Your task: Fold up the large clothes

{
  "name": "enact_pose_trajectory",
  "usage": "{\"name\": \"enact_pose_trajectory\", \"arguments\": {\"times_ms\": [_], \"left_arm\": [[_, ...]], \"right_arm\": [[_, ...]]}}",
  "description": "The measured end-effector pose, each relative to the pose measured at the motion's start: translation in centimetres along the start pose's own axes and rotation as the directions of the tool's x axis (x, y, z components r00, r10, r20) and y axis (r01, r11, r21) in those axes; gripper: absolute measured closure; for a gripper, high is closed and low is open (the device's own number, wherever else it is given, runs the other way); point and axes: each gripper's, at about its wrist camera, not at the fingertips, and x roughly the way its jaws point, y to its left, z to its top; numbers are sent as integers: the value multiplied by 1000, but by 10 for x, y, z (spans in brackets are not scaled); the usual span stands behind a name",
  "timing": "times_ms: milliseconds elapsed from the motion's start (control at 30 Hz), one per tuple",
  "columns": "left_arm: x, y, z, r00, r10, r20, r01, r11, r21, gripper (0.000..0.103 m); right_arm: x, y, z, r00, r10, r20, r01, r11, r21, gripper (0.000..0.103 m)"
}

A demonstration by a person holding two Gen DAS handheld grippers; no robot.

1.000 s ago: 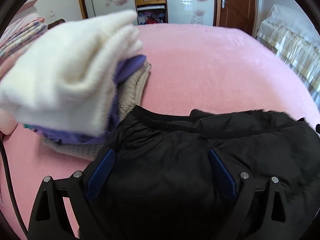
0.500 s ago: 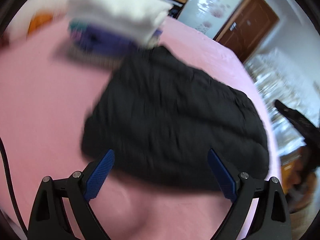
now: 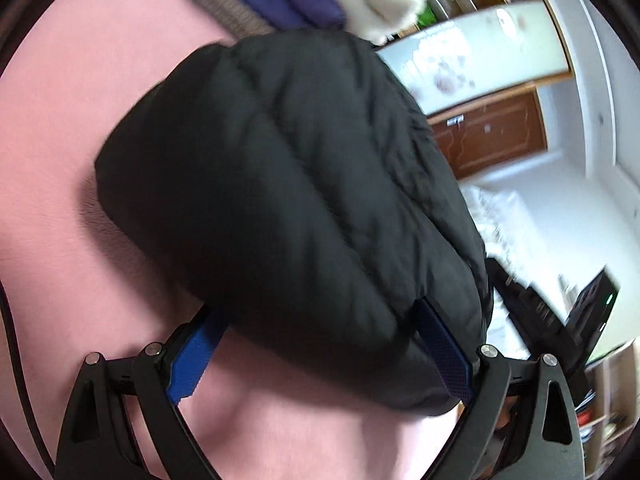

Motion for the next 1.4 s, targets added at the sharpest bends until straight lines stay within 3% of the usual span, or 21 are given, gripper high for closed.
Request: {"name": "enact_pose_trajectory", "arguments": {"times_ms": [300,533,700,767,833,900,1033,1133,1200,1233,1333,1400], "left_arm": [[21,3,16,990,-123,64,125,992,-25,9],[35,-2,24,986,-147,77,149,989,-22,6],[44,-18,31,990,-118,74,117,993,14,6],[46,-28,31,991,-99,92,96,995,40,15],[45,-47,30,992,-75,103,63,991,119,40],[42,-72,25,992,-26,123,-4,972,236,57],[39,-130,4,980,38,194,-122,887,445,74],[42,-176,-22,965,63,256,-209,776,595,78],[48,-205,-43,957,69,284,-252,685,683,78],[50,-213,-50,954,71,290,-264,657,706,79],[65,-243,-76,937,104,333,-337,520,785,79],[71,-256,-87,926,116,358,-369,462,806,79]], "right_arm": [[36,0,-24,999,-28,-47,27,999,-25,82],[54,4,-36,998,-37,-55,36,999,-25,82],[64,5,-42,997,-31,-69,28,999,-39,82],[67,4,-44,997,-21,-77,18,999,-33,82],[71,2,-45,996,-12,-84,10,1000,-24,82],[75,-1,-46,995,-4,-98,3,1000,-5,83],[83,-6,-48,992,22,-122,-19,1000,24,84],[86,-12,-50,989,48,-139,-41,998,49,85],[88,-16,-52,986,73,-151,-64,996,70,85],[89,-19,-52,984,84,-154,-72,994,79,86],[90,-27,-55,978,122,-167,-105,988,111,86],[89,-31,-54,974,143,-178,-123,985,118,87]]}}
